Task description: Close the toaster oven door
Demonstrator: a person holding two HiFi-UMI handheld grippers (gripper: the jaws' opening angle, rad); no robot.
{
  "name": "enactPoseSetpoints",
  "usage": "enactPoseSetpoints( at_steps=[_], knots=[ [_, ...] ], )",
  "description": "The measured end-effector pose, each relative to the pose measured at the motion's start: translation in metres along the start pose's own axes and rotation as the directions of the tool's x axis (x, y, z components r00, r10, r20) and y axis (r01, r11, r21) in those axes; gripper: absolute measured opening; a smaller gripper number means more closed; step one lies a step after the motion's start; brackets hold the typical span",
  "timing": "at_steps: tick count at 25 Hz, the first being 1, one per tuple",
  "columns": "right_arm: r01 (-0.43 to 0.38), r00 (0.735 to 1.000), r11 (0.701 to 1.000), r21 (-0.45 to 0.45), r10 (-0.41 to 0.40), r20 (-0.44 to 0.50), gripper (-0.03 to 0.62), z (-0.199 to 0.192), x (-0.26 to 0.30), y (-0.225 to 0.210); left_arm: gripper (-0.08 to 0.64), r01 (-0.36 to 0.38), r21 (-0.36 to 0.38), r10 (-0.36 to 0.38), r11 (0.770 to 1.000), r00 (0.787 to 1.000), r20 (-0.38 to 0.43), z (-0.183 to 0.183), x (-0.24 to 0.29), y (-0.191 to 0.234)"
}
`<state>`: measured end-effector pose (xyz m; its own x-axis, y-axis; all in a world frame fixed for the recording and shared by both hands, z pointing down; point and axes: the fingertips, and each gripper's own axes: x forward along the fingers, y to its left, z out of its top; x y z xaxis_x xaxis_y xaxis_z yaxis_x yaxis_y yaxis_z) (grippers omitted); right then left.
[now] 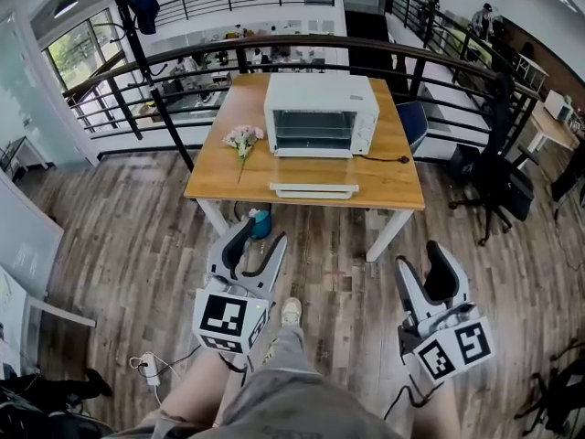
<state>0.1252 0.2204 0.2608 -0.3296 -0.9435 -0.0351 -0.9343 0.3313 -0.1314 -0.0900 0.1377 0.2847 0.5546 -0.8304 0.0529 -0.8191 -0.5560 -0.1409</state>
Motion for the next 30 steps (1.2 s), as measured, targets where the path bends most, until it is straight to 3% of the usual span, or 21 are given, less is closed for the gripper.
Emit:
enactPoseSetpoints(
  at_steps=[7,12,17,23,30],
  knots=[
    [0.004,0.995,1.000,0.023,-0.002,-0.102,0.259,-0.041,0.095,-0.037,0.230,0.011,-0.029,-0.014,1.000,0.996,-0.090,-0.045,0.086,0.055],
    [0.013,0.978,0.999,0.043,-0.004,-0.208,0.259,-0.077,0.167,-0.063,0.229,0.036,-0.033,-0.042,0.999,0.981,-0.188,-0.083,0.147,0.096],
    [0.060,0.959,0.996,0.067,-0.039,-0.281,0.260,-0.115,0.235,-0.094,0.229,0.060,-0.045,-0.070,0.997,0.956,-0.285,-0.130,0.202,0.137],
    [0.101,0.912,0.993,0.060,-0.068,-0.404,0.261,-0.181,0.292,-0.126,0.229,0.100,-0.090,-0.128,0.991,0.916,-0.381,-0.188,0.247,0.158],
    [0.136,0.860,0.990,0.041,-0.098,-0.500,0.261,-0.240,0.316,-0.149,0.229,0.054,-0.167,-0.128,0.984,0.873,-0.471,-0.266,0.269,0.170]
  ],
)
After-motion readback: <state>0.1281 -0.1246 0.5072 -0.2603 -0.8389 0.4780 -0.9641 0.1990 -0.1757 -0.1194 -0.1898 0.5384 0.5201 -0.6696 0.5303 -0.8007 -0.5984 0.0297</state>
